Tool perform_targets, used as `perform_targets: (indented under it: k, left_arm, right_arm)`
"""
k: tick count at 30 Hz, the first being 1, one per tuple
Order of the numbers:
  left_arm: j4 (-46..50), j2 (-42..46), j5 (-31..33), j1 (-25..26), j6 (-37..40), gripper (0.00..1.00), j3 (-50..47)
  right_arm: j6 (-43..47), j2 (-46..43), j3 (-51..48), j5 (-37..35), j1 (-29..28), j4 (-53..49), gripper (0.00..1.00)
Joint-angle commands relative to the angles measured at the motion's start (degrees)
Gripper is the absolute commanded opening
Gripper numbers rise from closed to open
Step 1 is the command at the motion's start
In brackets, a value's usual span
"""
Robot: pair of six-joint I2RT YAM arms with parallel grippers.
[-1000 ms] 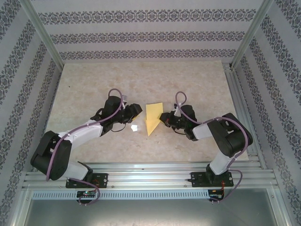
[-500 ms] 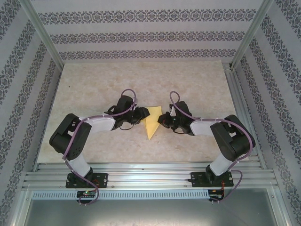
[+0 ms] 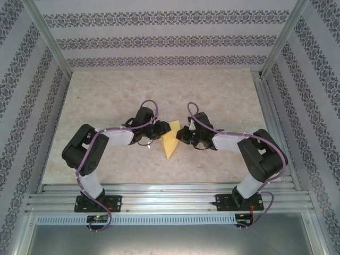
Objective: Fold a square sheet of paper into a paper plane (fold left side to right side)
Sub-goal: Place the paper at the center of the table.
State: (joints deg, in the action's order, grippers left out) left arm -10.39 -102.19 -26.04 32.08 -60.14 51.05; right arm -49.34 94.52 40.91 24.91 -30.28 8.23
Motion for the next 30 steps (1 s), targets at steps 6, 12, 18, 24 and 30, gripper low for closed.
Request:
perform_targets:
  k: [6,12,18,24,30]
  left_arm:
    - [3.78,-0.19,3.53,0.74,4.63,0.28,-1.06]
    - [2.04,-1.16,3.74,0.63,3.94,0.26,-2.28]
    - [4.2,-0.17,6.29,0.56,4.96,0.21,-3.1]
    - [5.04,0.6,6.65,0.38,5.82,0.2,-4.2]
    - [3.45,-0.2,6.23,0.4,5.17,0.19,-4.71]
  right_arm:
    - [2.97,-3.24,1.81,-0.3,-0.3,-3.69,0.25]
    - [3.87,-4.12,1.84,0.38,-0.01,-5.58,0.34]
    - [3.83,-4.34,1.58,0.68,-0.12,-7.36,0.42]
    - [3.16,-3.33,1.22,1.93,-1.3,-5.86,0.42]
    - [2.31,-2.12,0.91,0.82,-2.06,-5.97,0.46]
